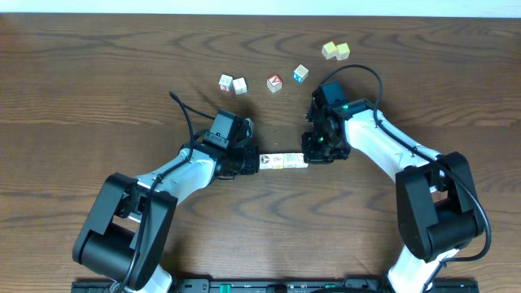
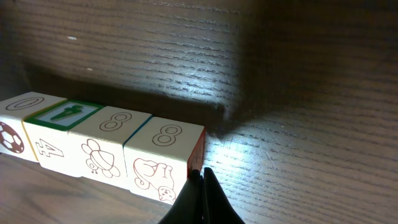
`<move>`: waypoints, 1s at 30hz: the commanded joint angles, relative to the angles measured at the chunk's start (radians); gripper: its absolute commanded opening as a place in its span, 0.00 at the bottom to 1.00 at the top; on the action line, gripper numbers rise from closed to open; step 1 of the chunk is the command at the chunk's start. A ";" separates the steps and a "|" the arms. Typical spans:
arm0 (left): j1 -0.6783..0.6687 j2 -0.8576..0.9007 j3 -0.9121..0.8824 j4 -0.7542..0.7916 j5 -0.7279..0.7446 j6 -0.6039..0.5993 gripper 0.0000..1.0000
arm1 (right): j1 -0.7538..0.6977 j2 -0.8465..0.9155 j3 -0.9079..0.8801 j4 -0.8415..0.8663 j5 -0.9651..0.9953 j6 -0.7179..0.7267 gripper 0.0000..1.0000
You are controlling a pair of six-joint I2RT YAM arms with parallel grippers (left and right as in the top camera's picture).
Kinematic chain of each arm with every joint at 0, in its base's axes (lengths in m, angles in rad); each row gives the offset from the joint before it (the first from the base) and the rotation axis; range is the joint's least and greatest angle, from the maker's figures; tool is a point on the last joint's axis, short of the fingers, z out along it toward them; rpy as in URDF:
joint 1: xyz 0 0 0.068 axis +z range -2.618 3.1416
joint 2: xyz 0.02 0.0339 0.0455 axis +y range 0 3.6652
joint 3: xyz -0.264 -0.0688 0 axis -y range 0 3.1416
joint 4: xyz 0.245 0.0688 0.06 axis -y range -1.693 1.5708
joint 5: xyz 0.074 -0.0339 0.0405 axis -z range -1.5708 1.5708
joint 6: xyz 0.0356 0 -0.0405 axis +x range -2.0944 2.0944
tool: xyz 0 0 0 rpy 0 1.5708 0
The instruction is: Lift 4 blocks
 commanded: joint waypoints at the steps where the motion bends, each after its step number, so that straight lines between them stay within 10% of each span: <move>1: -0.020 -0.021 0.011 0.002 0.021 -0.013 0.07 | 0.020 -0.014 0.018 0.006 -0.037 0.018 0.01; 30: -0.022 -0.076 0.011 -0.054 -0.006 -0.028 0.07 | 0.020 -0.014 0.019 0.007 -0.053 0.019 0.01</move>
